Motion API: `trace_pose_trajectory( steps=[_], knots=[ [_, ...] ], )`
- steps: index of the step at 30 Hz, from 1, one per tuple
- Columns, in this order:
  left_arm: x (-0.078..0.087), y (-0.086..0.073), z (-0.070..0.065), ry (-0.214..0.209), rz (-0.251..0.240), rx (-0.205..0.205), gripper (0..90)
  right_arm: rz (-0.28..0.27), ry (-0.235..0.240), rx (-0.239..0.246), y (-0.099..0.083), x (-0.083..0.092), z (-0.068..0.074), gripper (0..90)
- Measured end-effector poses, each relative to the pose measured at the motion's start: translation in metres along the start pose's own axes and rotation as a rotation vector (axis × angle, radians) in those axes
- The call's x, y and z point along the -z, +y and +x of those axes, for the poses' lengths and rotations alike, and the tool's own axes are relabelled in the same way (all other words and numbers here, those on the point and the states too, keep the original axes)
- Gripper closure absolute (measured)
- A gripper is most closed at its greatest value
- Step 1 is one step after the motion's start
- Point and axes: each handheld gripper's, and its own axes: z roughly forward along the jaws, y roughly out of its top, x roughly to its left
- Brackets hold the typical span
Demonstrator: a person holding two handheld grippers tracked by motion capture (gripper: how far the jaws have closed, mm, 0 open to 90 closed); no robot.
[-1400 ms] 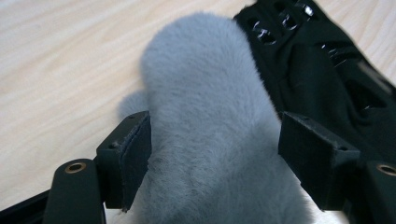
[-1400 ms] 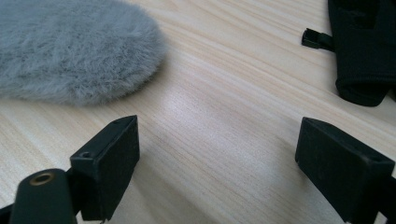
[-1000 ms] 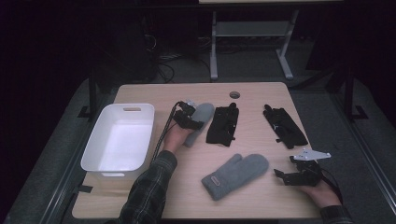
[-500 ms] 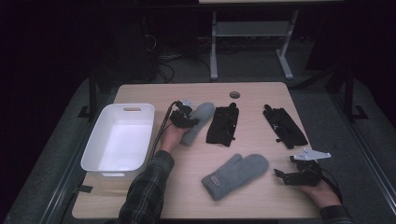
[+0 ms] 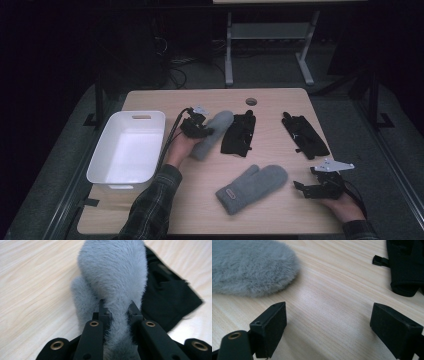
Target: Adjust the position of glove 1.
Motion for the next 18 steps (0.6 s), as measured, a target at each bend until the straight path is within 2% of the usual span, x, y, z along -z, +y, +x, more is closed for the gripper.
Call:
trace_pose_trajectory(
  steps=[8, 18],
  knots=[
    [0.017, 0.007, -0.017, -0.09, -0.024, -0.038, 78.3, 0.0, -0.001, -0.001, 0.0, 0.0, 0.0, 13.6],
    [0.031, 0.008, -0.037, -0.182, -0.048, -0.037, 78.6, 0.0, -0.001, -0.003, 0.0, 0.0, 0.0, 13.6]
  ],
)
